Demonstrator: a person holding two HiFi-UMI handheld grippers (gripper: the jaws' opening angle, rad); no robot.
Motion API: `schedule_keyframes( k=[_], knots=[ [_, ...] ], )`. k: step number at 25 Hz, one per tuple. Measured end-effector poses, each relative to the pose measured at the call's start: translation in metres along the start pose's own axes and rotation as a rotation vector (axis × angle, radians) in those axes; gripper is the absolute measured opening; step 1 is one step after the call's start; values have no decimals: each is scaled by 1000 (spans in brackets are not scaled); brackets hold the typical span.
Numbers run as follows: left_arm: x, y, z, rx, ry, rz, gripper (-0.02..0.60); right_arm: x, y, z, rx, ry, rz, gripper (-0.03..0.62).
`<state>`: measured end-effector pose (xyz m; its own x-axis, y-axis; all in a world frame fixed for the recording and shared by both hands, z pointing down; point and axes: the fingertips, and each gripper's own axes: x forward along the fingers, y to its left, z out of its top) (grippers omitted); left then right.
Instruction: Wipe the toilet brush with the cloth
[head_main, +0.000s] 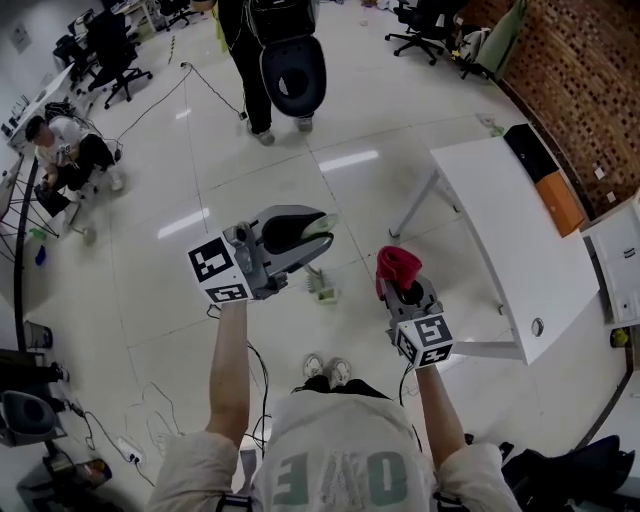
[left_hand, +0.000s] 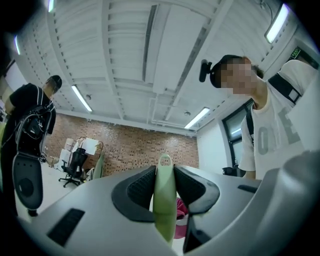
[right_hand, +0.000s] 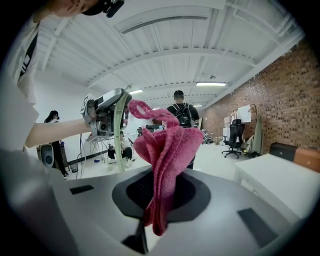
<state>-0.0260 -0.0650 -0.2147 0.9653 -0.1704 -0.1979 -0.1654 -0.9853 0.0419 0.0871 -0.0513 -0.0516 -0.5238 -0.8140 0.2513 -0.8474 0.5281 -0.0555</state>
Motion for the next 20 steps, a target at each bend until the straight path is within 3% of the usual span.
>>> schedule_keyframes(
  k=[3,5,14,17,20],
  knots=[
    [-4,1,-40,8,23,-22,118,10,-18,-45,-21,12,5,31],
    [-10,10,-89,25,30,-41,118,32,-39,-96,-35,11,0,31],
    [-67,68,-453,12,32,-123,118,175,-109,-437,-68,10,-22,31],
    [-83,76,-541,28,28,-159,118,206,-111,-509,-65,-33,12,32],
    [-90,82,-593,43,33,-183,118,223,-111,-552,-100,-29,26,32]
  ],
)
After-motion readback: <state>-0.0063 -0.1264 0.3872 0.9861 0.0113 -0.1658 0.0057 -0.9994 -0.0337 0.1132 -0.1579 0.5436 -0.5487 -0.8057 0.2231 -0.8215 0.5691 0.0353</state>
